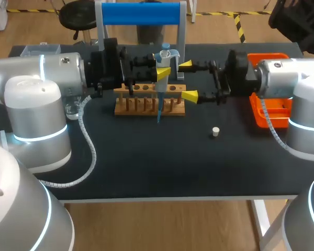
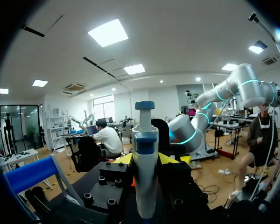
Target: Invert the test tube, pick up the pipette, mount the tip to pipette, aspirate from beaker and dispense into the tube, eject the tip, return the pipette, and cap with the stopper.
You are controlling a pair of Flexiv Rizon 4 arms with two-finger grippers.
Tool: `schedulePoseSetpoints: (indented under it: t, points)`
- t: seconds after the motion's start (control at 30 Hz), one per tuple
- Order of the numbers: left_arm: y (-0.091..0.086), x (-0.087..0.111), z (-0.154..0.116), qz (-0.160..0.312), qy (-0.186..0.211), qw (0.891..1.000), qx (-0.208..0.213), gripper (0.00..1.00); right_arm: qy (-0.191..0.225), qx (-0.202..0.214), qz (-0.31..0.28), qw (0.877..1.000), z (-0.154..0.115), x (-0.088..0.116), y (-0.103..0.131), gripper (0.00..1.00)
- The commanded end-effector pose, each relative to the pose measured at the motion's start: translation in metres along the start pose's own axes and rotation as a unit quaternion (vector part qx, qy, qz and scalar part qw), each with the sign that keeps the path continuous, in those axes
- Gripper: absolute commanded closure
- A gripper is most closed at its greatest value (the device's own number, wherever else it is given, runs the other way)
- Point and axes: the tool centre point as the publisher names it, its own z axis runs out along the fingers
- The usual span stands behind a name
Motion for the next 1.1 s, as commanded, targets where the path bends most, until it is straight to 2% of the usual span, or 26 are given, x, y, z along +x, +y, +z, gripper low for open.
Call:
schedulePoseSetpoints:
  t: [0.03,0.53,1.0,1.1]
  points:
    - [0.001,0.001,0.002,0.001,-0.004,1.000,0.002,1.00,0.003,-0.003,0.000,1.000,0.013,-0.005,-0.001,0.00]
    - [0.001,0.001,0.002,0.001,-0.004,1.000,0.002,1.00,0.018,0.006,0.005,1.000,0.043,-0.009,-0.003,0.00]
    - [0.001,0.001,0.002,0.001,-0.004,1.000,0.002,1.00,0.022,0.009,0.004,1.000,0.054,-0.010,0.000,0.13]
    - [0.001,0.001,0.002,0.001,-0.004,1.000,0.002,1.00,0.024,0.009,0.005,1.000,0.055,-0.009,0.001,0.21]
